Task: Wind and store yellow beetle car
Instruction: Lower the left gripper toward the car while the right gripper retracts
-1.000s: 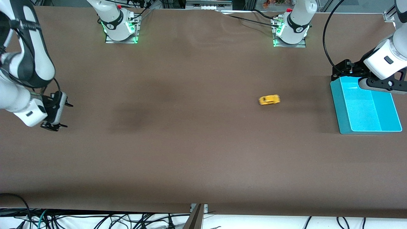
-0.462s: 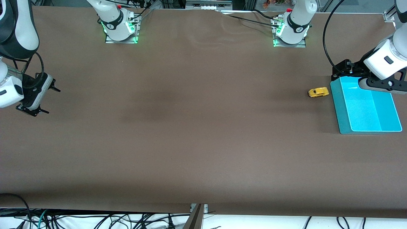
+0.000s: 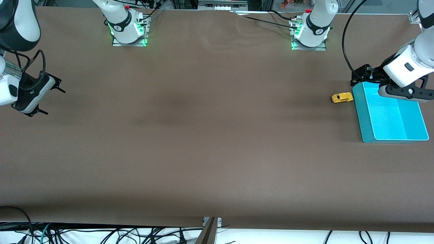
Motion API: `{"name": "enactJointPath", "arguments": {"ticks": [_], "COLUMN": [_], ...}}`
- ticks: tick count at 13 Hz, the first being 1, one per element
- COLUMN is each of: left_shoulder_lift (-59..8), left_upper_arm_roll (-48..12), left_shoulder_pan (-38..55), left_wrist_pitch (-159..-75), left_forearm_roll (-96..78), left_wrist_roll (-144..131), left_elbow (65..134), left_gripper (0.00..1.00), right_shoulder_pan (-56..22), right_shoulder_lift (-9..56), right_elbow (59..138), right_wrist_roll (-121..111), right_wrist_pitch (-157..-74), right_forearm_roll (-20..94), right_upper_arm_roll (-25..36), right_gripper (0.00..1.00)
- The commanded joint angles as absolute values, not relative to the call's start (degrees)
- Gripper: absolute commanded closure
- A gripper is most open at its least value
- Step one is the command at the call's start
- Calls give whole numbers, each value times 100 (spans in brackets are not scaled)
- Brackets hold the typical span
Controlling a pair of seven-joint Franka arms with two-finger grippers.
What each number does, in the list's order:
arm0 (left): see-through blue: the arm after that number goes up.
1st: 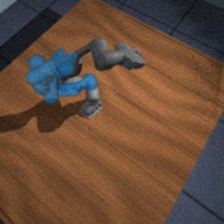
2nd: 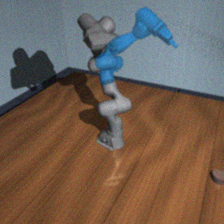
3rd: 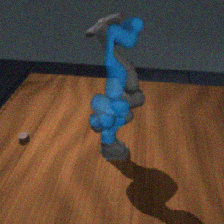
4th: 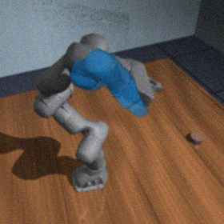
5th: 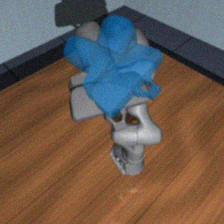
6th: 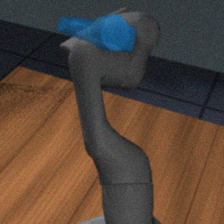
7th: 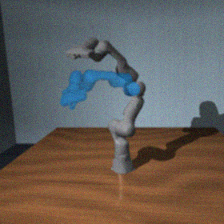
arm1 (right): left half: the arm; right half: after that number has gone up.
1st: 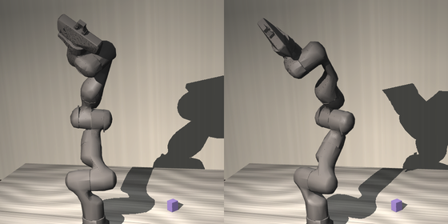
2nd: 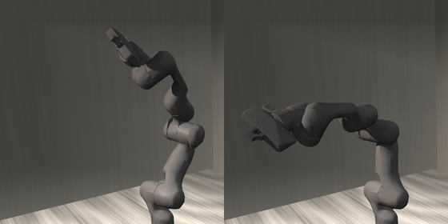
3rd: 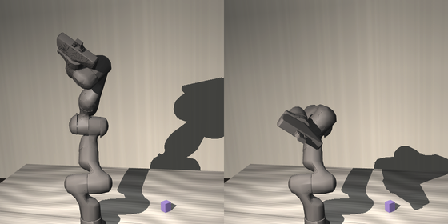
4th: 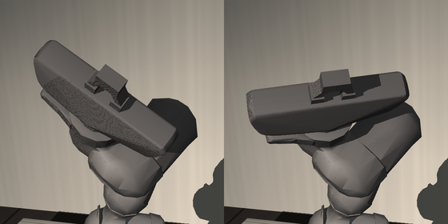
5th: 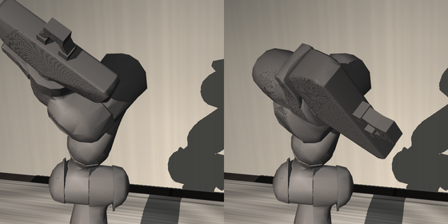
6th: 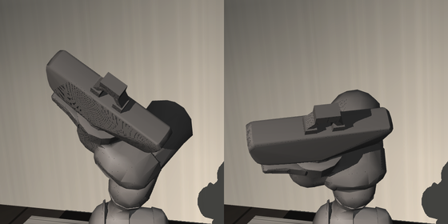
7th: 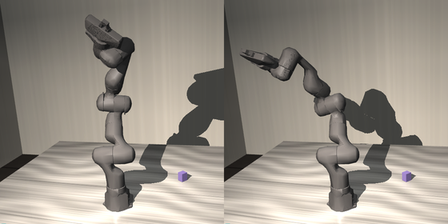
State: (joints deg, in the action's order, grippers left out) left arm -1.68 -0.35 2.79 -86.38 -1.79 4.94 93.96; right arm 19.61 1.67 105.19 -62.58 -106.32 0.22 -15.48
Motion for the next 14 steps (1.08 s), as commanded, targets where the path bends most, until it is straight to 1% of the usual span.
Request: {"name": "enactJointPath", "arguments": {"ticks": [1, 3, 5, 6, 8, 10, 11, 12, 14], "left_shoulder_lift": [-298, -404, -422, -404, -256, -72, 17, 26, -52], "left_upper_arm_roll": [-53, -35, -26, -18, -26, -35, -35, -26, -44], "left_shoulder_pan": [325, 238, 158, 141, -183, -508, -571, -658, -686], "left_wrist_pitch": [-8149, -7937, -8006, -8320, -9102, -9866, -10122, -10325, -11027], "left_forearm_roll": [-71, 0, 288, 464, 615, 606, 615, 641, 1123], "left_wrist_roll": [1733, 2424, 3098, 3485, 4223, 4744, 5007, 5288, 5982], "left_elbow": [9219, 9289, 9561, 9850, 10613, 11535, 11984, 12284, 12690], "left_gripper": [0, 0, 0, 0, 0, 0, 0, 0, 0], "right_shoulder_pan": [1828, 1776, 1627, 1495, 1328, 1222, 1196, 1195, 1230], "right_shoulder_lift": [-271, -526, -746, -817, -800, -774, -756, -695, -589], "right_elbow": [10608, 10591, 10565, 10469, 10188, 10012, 9906, 9827, 9730], "right_wrist_roll": [-5137, -4293, -3196, -2547, -1543, -873, -670, -659, -633], "right_wrist_pitch": [-10320, -10065, -9871, -9731, -9405, -9265, -9151, -9080, -8930], "right_forearm_roll": [149, 306, 404, 404, 404, 378, 369, 369, 387], "right_upper_arm_roll": [-1547, -1529, -1503, -1468, -1459, -1450, -1441, -1441, -1433], "right_gripper": [0, 0, 0, 0, 0, 0, 0, 0, 0]}}
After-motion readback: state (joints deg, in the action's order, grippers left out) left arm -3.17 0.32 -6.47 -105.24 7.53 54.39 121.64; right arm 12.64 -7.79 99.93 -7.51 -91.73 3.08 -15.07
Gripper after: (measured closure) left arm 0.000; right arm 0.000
